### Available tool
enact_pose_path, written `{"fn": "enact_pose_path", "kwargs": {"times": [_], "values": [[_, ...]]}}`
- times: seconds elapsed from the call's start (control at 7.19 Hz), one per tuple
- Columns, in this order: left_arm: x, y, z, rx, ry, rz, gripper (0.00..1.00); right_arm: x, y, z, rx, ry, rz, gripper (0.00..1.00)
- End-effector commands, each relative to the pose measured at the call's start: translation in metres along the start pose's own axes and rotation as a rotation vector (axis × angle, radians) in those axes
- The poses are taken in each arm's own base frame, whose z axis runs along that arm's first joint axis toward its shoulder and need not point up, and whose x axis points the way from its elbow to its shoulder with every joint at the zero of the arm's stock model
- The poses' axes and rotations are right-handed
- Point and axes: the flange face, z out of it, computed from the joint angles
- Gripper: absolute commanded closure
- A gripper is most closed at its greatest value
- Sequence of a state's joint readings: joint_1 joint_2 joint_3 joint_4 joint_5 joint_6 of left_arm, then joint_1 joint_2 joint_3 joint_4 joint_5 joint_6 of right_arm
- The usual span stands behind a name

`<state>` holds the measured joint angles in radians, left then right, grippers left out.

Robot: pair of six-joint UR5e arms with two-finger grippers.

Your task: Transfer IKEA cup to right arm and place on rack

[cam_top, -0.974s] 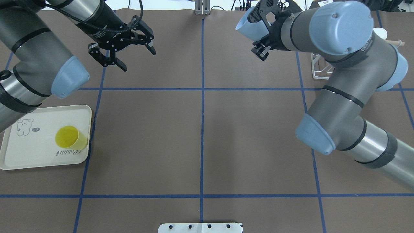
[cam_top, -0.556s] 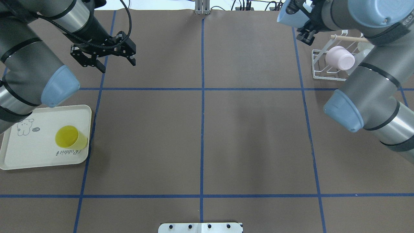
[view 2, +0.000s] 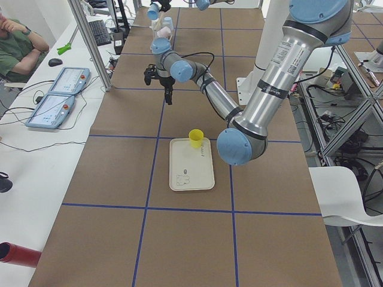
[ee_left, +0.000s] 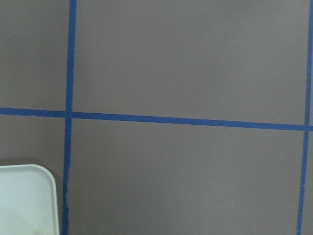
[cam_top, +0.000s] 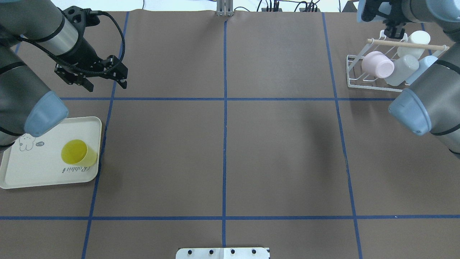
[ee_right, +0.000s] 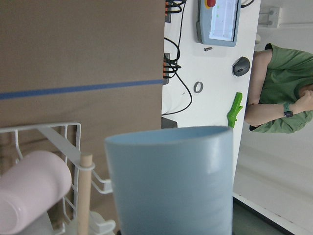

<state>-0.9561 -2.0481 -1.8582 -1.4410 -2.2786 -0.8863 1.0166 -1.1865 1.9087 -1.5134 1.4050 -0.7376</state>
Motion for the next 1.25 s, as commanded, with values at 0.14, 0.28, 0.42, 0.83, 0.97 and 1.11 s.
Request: {"fn": "enact_pose_path", "kwargs": {"times": [0.14,0.28,0.42,0.83,0.97,1.11], "values": [[-0.001,0.001,0.001,0.001,0.001,0.003,0.00,0.011,0.017,0.026,-0.244,0.102,-0.459,0.59],[-0.001,0.001,0.000,0.001,0.003,0.004,0.00,0.012,0.020,0.035,-0.300,0.094,-0.610,0.60],[-0.001,0.001,0.000,0.001,0.003,0.004,0.00,0.011,0.024,0.044,-0.352,0.085,-0.720,0.60],[0.001,0.001,0.000,0.000,0.005,-0.001,0.00,-0.010,0.015,0.077,-0.533,0.108,-0.807,0.67],[0.000,0.001,0.001,-0.001,0.004,-0.002,0.00,-0.017,0.014,0.083,-0.553,0.105,-0.822,0.67],[0.001,0.001,0.000,-0.001,0.007,0.001,0.00,-0.028,0.012,0.096,-0.599,0.104,-0.849,0.65]]}}
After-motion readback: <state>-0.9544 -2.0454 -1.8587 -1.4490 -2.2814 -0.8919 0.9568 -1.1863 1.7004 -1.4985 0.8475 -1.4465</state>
